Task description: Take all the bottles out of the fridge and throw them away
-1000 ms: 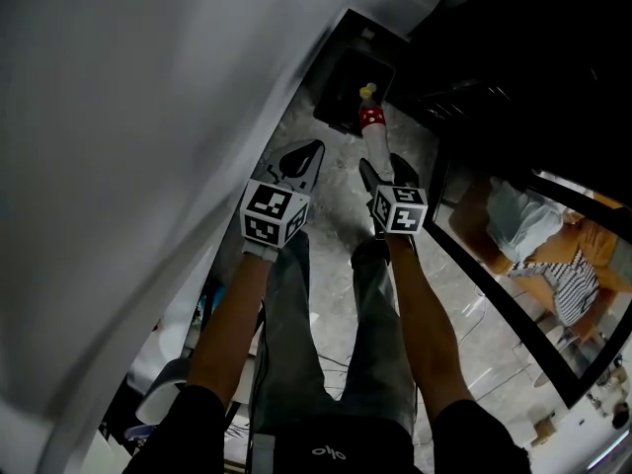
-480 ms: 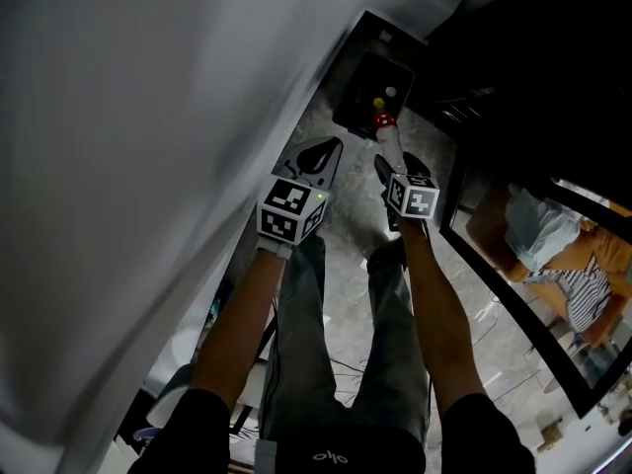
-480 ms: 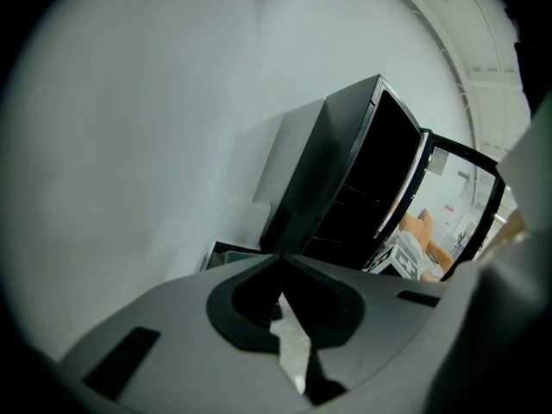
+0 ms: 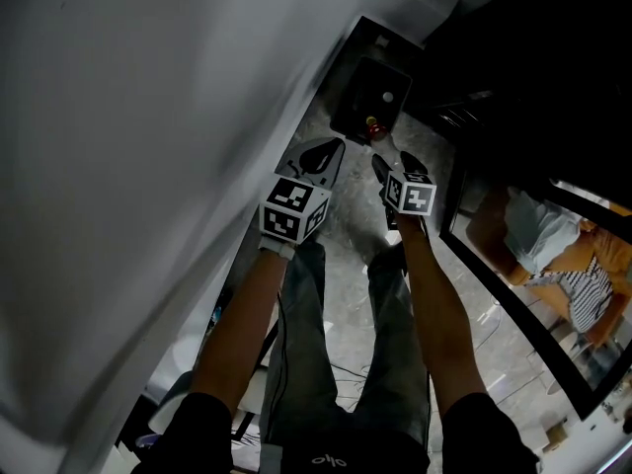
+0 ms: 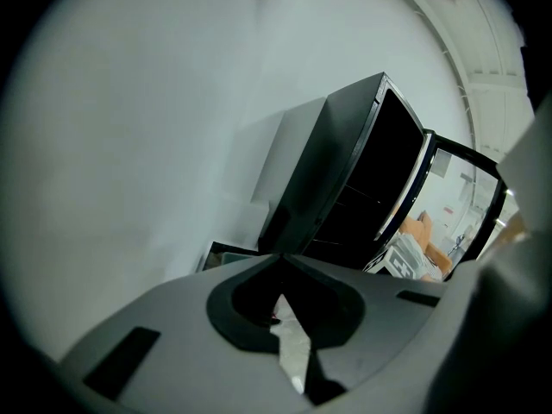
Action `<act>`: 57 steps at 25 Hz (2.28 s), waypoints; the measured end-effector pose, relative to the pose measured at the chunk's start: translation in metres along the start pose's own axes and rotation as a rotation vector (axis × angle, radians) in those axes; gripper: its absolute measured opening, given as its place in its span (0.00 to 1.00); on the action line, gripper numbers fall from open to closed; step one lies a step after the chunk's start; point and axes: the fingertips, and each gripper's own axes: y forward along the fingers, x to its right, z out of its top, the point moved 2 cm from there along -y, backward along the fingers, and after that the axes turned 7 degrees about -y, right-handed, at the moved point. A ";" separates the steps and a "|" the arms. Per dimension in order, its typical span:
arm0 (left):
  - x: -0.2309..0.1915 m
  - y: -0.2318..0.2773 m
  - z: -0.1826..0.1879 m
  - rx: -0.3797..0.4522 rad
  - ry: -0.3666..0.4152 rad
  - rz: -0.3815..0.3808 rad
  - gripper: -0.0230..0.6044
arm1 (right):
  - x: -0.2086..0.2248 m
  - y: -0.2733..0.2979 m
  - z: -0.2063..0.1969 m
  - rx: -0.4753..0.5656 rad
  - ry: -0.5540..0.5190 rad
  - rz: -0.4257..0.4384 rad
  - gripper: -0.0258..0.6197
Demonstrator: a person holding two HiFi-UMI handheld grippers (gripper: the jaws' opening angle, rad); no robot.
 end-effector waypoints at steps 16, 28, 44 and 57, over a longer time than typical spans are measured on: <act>0.001 0.010 0.009 0.002 0.000 0.005 0.04 | 0.012 0.005 0.029 0.027 -0.027 -0.005 0.53; 0.001 0.012 0.017 0.012 0.006 0.006 0.04 | 0.017 0.011 0.060 0.069 -0.071 -0.027 0.53; 0.010 -0.002 0.014 0.014 0.032 0.008 0.04 | 0.013 -0.009 0.080 0.138 -0.171 -0.044 0.53; 0.038 -0.037 0.033 0.032 0.044 0.010 0.04 | -0.010 -0.080 0.088 0.212 -0.166 -0.030 0.52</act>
